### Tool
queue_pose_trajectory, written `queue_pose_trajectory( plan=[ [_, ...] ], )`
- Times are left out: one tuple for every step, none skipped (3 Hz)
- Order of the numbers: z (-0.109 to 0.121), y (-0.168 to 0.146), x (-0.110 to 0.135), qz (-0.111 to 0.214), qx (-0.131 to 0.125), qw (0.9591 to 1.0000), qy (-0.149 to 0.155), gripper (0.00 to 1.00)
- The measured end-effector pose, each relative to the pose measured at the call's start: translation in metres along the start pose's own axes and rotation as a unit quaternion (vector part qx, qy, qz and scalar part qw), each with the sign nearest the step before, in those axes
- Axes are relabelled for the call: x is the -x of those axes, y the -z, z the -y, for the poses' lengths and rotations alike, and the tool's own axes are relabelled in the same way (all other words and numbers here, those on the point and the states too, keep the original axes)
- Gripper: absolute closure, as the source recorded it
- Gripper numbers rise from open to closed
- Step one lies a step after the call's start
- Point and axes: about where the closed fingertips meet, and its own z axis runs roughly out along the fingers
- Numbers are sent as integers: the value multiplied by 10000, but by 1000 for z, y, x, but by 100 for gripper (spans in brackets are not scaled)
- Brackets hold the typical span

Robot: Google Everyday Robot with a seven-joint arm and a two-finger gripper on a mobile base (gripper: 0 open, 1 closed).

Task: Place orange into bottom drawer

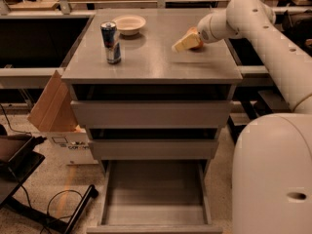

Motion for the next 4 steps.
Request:
queue_pose_trajectory(
  plan=[
    [14, -16, 3, 165, -177, 9993, -276, 0],
    [21, -30, -1, 161, -304, 9983, -472, 18],
    [25, -35, -15, -9, -412, 9974, -589, 41],
    [28, -33, -34, -210, -486, 9961, -708, 65]
  ],
)
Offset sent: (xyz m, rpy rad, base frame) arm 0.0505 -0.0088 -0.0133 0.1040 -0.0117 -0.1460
